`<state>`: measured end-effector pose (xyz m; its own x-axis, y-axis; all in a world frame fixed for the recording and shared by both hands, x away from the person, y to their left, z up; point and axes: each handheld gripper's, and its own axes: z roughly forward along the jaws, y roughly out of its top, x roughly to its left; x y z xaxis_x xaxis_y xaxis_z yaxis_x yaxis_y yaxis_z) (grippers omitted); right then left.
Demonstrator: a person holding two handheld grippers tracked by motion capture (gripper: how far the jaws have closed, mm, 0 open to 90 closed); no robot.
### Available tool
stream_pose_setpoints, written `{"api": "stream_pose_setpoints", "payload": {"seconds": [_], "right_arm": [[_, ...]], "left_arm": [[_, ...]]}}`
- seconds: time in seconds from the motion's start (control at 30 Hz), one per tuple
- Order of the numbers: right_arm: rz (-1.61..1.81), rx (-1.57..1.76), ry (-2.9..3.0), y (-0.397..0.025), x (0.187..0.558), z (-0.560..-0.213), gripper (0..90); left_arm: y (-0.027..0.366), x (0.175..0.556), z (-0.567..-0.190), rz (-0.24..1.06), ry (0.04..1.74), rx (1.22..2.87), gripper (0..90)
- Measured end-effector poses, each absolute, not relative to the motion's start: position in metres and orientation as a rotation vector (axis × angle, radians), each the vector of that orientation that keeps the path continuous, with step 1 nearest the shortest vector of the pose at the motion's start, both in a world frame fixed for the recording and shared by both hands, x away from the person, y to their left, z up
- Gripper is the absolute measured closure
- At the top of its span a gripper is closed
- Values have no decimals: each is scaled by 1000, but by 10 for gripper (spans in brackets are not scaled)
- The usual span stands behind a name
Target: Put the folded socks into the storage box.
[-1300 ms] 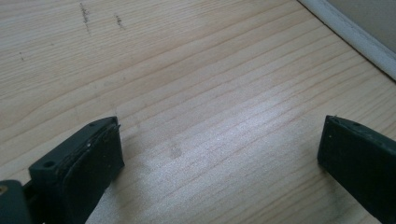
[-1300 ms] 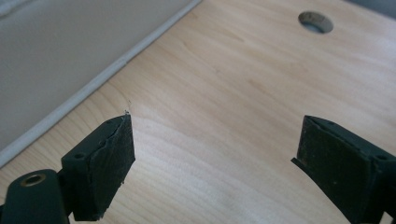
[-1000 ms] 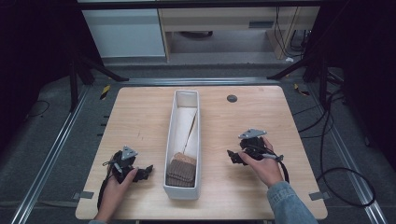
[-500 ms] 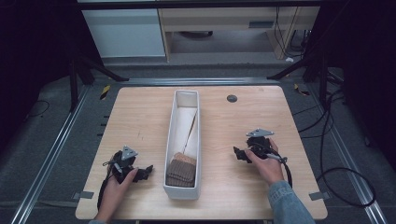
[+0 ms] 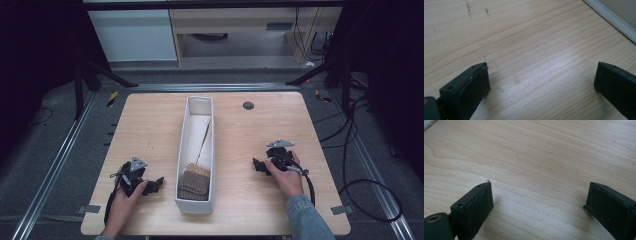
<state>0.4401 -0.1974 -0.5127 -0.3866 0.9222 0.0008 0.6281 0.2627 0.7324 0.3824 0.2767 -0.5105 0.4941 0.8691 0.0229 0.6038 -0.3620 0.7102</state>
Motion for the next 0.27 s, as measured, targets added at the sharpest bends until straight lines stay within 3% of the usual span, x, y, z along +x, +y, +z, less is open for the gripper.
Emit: {"api": "stream_pose_setpoints", "payload": {"seconds": [0.27], "right_arm": [[902, 1426, 2095, -198, 439, -514, 18]], "left_arm": [[277, 382, -511, 530, 1203, 2093, 0]]}}
